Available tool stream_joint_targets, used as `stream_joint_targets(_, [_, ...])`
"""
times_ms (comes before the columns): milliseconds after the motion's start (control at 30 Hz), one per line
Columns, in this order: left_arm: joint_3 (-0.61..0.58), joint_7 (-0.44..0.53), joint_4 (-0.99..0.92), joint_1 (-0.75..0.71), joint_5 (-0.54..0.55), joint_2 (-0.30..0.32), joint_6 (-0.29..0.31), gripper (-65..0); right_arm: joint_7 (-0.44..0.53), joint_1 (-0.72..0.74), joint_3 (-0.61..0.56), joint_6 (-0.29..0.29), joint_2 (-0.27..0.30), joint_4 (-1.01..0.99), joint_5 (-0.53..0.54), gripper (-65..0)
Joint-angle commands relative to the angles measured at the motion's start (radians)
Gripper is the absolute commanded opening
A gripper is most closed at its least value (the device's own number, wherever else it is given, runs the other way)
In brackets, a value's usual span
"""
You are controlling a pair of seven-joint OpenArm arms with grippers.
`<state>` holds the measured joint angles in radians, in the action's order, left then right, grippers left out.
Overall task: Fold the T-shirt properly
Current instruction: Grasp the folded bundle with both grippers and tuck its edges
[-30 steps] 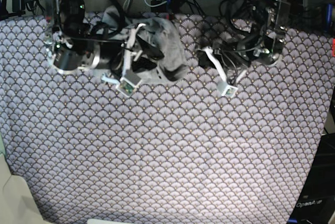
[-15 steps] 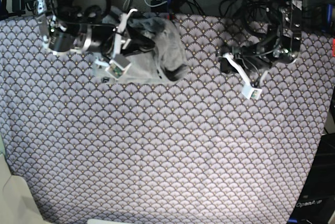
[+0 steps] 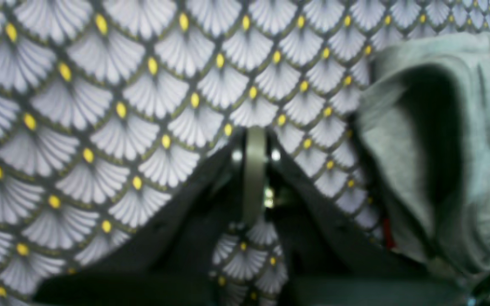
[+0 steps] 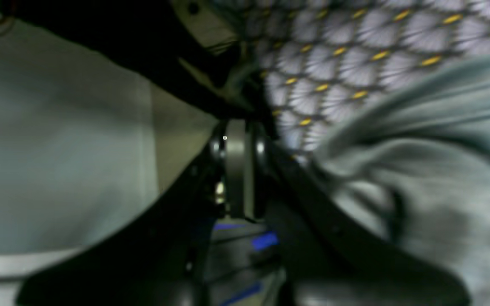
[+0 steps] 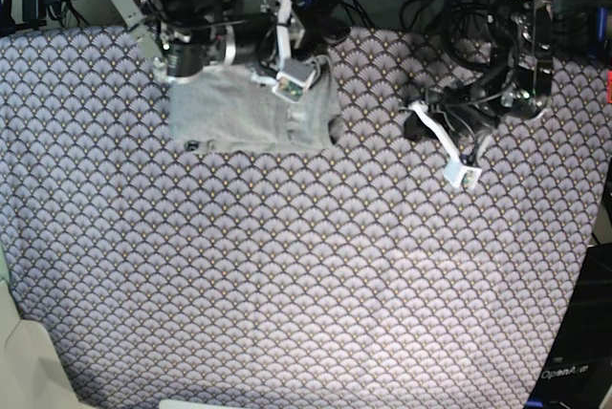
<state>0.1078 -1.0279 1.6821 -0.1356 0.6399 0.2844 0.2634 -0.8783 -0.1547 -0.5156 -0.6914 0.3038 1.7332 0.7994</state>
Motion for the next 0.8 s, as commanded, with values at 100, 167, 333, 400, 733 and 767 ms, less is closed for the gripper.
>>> stream_joint_targets(100, [0.005, 0.016, 0.068, 0.014, 0.016, 0.003, 0.006, -65.0, 0.015, -0.004, 0.005, -0.007, 0.053, 0.078, 0.027, -64.2])
stream_joint_targets(167, [0.002, -0.016, 0.069, 0.014, 0.016, 0.002, 0.006, -65.0, 0.015, -0.01, 0.007, -0.007, 0.091, 0.121, 0.027, -64.2])
stream_joint_targets(333, [-0.015, -0.053, 0.071, 0.012, 0.018, -0.007, 0.084, -65.0, 0.024, -0.035, 0.008, -0.007, 0.15, 0.187, 0.031, -64.2])
stream_joint_targets(400, [-0.01, -0.055, 0.071, 0.012, 0.018, -0.015, 0.156, -65.0, 0.026, -0.035, 0.008, -0.007, 0.165, 0.192, 0.033, -64.2])
stream_joint_targets(733, [-0.007, -0.05, 0.071, -0.029, 0.014, -0.006, 0.195, -65.0, 0.029, 0.065, 0.008, -0.007, 0.168, 0.184, 0.025, -64.2])
stream_joint_targets(767, [-0.007, -0.05, 0.071, -0.031, 0.013, -0.006, 0.195, -65.0, 0.029, 0.08, 0.008, -0.007, 0.17, 0.182, 0.025, -64.2])
